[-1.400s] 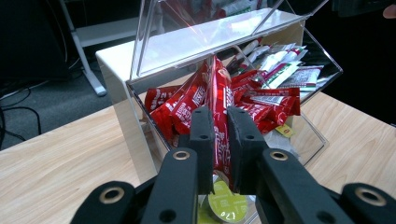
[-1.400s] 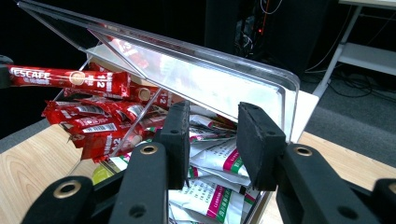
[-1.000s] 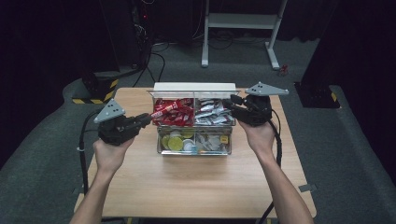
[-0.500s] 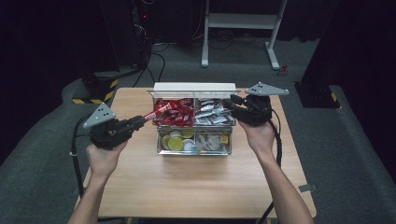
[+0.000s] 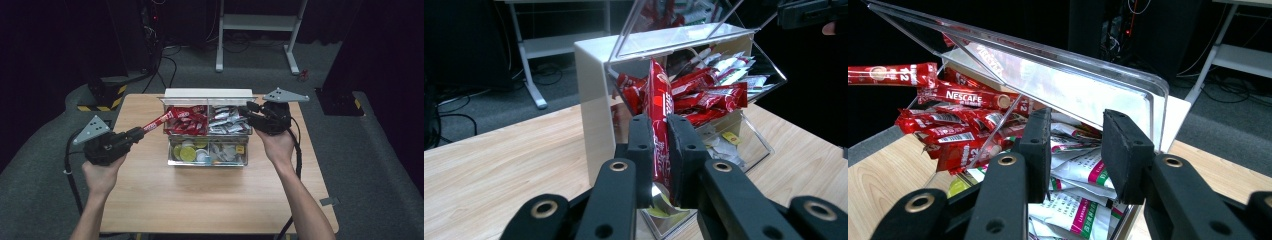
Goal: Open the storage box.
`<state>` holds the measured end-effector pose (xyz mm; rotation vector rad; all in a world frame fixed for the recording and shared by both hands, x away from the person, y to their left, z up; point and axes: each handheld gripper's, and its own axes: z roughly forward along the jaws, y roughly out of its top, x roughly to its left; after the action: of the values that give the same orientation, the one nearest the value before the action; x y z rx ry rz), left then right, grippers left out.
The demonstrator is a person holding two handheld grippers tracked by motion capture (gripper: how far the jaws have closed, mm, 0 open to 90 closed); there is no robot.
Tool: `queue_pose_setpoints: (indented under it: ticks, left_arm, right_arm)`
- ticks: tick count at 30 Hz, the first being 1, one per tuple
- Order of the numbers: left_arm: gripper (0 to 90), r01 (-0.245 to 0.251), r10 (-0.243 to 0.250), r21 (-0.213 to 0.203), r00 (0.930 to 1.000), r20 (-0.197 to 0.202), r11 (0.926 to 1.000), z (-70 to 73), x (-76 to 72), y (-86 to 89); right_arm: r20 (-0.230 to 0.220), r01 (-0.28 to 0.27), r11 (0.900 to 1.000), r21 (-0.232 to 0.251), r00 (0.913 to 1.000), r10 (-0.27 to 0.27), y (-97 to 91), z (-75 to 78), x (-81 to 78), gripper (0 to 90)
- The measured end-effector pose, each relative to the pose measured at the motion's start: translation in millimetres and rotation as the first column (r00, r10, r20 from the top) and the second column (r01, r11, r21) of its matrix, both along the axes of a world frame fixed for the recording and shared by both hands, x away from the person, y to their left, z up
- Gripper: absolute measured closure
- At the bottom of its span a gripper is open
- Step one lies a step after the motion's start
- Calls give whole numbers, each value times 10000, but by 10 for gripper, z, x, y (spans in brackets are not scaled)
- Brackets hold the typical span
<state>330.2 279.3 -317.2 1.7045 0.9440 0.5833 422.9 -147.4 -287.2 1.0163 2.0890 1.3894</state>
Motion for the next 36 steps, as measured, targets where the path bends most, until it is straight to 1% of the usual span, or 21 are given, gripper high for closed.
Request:
queue_pose_setpoints:
  ticks: [3, 11, 15, 26, 30, 32, 36]
  left_arm:
    - [817, -101, 101, -148, 9999, 33, 9998, -6, -23, 44]
    - [817, -328, 332, -361, 9994, 112, 9988, -20, -74, 162]
    - [817, -344, 349, -625, 9994, 72, 9974, -45, -89, 217]
    - [816, -779, 789, -674, 9968, 117, 9947, -72, -132, 320]
    - [815, -827, 833, -818, 9965, 34, 9932, -95, -132, 348]
    - [815, -870, 874, -780, 9962, 18, 9932, -108, -135, 354]
    - [815, -976, 975, -815, 9952, -44, 9919, -139, -134, 376]
  right_arm:
    - [3, 8, 10000, -5, 10000, -8, 1, 0, 0, 646]
    - [4, 13, 10000, -3, 10000, -13, 2, -2, 1, 646]
    - [5, 19, 10000, 0, 10000, -19, 3, -3, 1, 646]
    - [14, 28, 10000, -24, 10000, -28, 5, -3, 0, 646]
    - [41, 23, 10000, -52, 10000, -23, 6, -4, 1, 645]
    - [49, 26, 9999, -126, 10000, -25, 14, -6, 2, 645]
    - [31, 34, 9999, -118, 10000, -34, 15, -5, 3, 645]
